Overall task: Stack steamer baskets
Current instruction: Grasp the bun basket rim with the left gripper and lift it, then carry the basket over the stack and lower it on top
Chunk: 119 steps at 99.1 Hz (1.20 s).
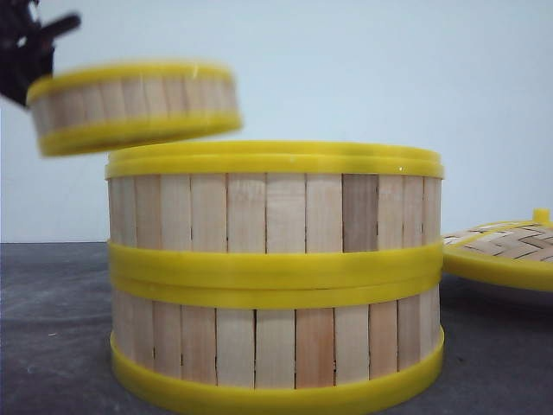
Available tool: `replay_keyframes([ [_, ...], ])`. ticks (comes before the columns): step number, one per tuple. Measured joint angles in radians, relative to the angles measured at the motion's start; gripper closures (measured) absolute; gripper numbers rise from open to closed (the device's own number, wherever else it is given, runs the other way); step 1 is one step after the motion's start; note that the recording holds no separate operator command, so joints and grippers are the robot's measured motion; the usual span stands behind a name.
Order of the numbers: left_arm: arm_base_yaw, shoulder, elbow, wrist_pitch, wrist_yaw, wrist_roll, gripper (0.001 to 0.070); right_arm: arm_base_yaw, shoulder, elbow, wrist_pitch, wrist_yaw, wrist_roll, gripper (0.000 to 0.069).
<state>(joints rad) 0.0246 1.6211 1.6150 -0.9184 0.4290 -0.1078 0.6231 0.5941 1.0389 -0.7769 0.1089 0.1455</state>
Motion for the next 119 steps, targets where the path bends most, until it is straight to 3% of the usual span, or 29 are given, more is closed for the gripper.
replay_keyframes([
  [8,-0.046,-0.035,0.000,-0.038,0.023,0.026,0.0678,0.000,0.000,0.000,0.004,0.000,0.000,0.0311],
  [32,-0.222,-0.071,0.000,-0.106,0.022,0.110,0.0678,0.000,0.000,0.000,0.020,0.000,0.000,0.0311],
  [57,-0.410,-0.071,0.000,-0.122,-0.024,0.153,0.0678,0.000,0.000,0.000,0.019,0.000,0.000,0.0311],
  [87,-0.501,-0.064,-0.014,-0.121,-0.076,0.169,0.0678,0.000,0.000,0.000,0.019,0.000,0.000,0.0311],
  [119,-0.500,-0.049,-0.055,-0.080,-0.117,0.175,0.0678,0.000,0.000,0.000,0.019,0.000,0.000,0.0311],
])
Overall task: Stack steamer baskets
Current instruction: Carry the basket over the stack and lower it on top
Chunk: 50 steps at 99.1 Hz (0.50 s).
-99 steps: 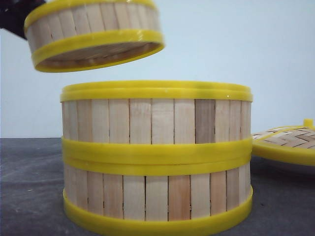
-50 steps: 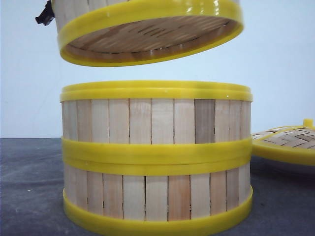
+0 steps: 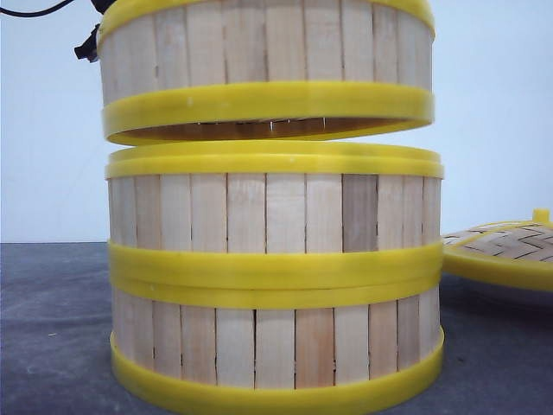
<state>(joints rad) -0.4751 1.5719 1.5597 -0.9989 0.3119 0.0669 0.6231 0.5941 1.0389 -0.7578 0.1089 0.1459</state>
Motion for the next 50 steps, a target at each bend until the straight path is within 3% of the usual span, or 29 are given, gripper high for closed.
replay_keyframes([
  [50,-0.002,0.004,-0.031,0.032,0.001,0.000,0.0678,0.000,0.000,0.000,0.000,0.000,0.000,0.0311],
])
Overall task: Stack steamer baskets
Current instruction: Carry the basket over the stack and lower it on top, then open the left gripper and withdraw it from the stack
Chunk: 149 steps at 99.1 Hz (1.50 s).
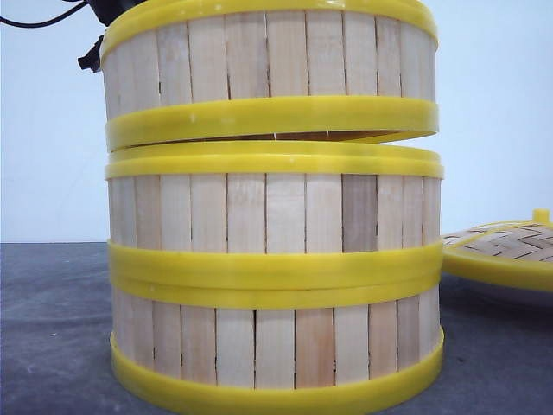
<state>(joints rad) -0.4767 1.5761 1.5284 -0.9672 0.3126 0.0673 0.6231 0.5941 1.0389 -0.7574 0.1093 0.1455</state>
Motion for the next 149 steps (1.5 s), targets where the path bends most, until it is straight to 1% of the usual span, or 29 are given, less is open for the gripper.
replay_keyframes([
  [49,-0.011,0.053,0.002,0.014,0.005,-0.001,0.0678,0.000,0.000,0.000,0.000,0.000,0.000,0.0311],
  [89,-0.016,0.056,0.002,0.040,0.001,-0.005,0.0673,0.000,0.000,0.000,0.000,0.000,0.000,0.0311],
  [92,-0.017,0.057,0.002,0.043,0.002,-0.008,0.0662,0.000,0.000,0.000,0.000,0.000,0.000,0.0311],
  [96,-0.017,0.058,0.002,0.054,0.008,-0.014,0.0631,0.000,0.000,0.000,0.000,0.000,0.000,0.0311],
  [101,-0.018,0.060,0.002,0.073,0.012,-0.021,0.0562,0.000,0.000,0.000,0.000,0.000,0.000,0.0311],
  [109,-0.019,0.060,0.002,0.073,0.016,-0.027,0.0426,0.000,0.000,0.000,0.000,0.000,0.000,0.0311],
  [115,-0.019,0.060,0.002,0.073,0.016,-0.030,0.0382,0.000,0.000,0.000,0.000,0.000,0.000,0.0311],
  [124,-0.019,0.060,0.002,0.074,0.016,-0.031,0.0357,0.000,0.000,0.000,-0.001,0.000,0.000,0.0311],
  [140,-0.019,0.034,0.002,0.085,0.016,-0.031,0.0352,0.000,0.000,0.000,-0.024,0.001,0.000,0.0311],
  [149,-0.012,-0.030,0.002,0.113,0.016,-0.034,0.0352,0.001,0.004,0.000,-0.038,0.037,0.000,0.0311],
])
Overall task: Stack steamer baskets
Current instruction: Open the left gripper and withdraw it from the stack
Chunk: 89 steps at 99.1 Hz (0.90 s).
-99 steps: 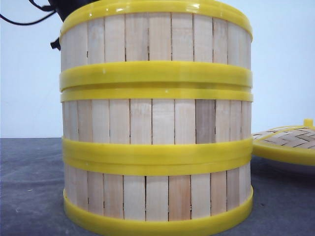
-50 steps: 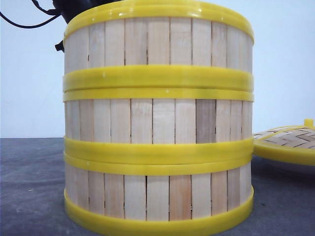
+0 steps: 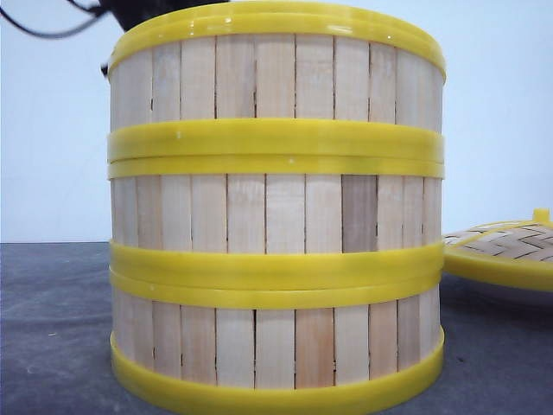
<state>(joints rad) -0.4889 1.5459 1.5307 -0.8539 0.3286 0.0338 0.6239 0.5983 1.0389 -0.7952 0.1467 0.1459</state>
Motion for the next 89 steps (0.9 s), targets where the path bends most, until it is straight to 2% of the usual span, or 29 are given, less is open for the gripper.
replay_keyframes([
  [14,0.021,-0.161,0.001,0.071,-0.002,-0.024,0.0352,0.000,0.021,0.000,-0.038,0.071,0.003,0.0311],
  [20,0.029,-0.232,0.004,0.095,-0.024,-0.029,0.0352,-0.003,0.042,0.000,-0.057,0.092,0.011,0.0311],
  [44,0.035,-0.485,0.006,0.114,-0.220,-0.037,0.0353,-0.057,0.183,0.000,-0.105,0.093,0.020,0.0311],
  [53,0.035,-0.568,0.006,0.096,-0.276,-0.036,0.0353,-0.093,0.249,0.000,-0.105,0.092,0.020,0.0311],
  [64,0.035,-0.652,0.005,0.058,-0.301,-0.034,0.0353,-0.149,0.324,0.000,-0.105,0.089,0.019,0.0311],
  [89,0.035,-0.816,-0.042,-0.056,-0.304,-0.026,0.0353,-0.285,0.488,0.000,-0.098,0.006,0.007,0.0311],
])
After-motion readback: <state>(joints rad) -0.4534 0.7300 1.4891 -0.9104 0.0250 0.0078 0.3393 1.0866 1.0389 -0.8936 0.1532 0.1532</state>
